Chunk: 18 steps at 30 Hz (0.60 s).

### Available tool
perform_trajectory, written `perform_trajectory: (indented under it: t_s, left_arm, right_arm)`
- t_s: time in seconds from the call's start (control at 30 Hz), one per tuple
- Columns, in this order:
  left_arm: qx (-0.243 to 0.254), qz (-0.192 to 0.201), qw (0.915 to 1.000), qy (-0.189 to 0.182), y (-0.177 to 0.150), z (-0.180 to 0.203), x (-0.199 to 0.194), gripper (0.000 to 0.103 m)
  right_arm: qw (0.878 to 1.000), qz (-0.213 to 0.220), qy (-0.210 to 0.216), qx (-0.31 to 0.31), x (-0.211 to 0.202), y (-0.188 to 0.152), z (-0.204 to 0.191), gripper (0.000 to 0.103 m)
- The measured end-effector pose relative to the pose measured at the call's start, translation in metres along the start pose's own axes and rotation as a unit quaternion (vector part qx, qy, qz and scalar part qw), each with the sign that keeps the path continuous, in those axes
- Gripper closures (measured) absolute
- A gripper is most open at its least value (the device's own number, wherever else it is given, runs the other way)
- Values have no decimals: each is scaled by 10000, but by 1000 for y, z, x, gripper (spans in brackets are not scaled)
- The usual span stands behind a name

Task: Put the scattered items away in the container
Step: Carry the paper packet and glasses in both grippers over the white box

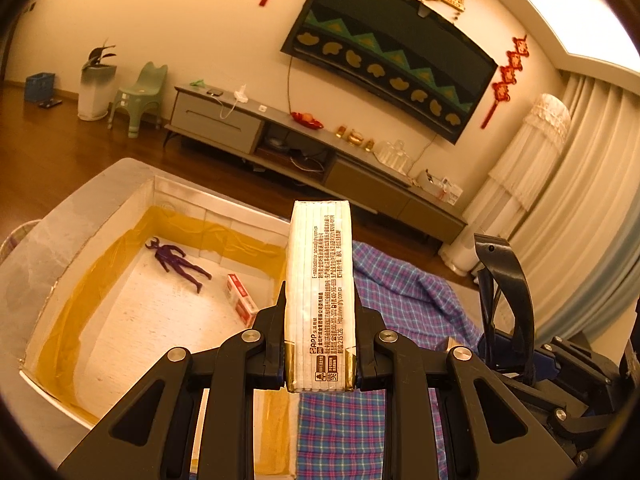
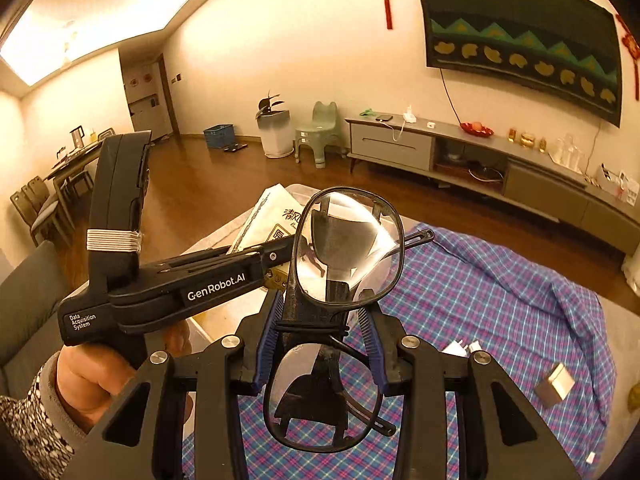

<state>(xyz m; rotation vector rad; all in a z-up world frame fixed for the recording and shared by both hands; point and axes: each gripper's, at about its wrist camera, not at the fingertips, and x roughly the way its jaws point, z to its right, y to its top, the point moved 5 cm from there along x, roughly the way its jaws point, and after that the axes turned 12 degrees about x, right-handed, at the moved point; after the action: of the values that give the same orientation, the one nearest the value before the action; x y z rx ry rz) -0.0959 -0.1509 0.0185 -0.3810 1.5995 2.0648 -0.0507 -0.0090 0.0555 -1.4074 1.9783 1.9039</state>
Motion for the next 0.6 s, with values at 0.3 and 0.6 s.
perform_trajectory:
  t_s: [0.3, 0.6]
  left_arm:
    - [-186, 66, 9998, 88, 4, -19, -2, 79]
    - [-390, 84, 9989, 226, 6, -41, -1, 79]
  right_arm:
    - [9998, -47, 55, -179, 14, 10, -17, 63]
    - [9993, -108, 134, -321, 30, 19, -34, 63]
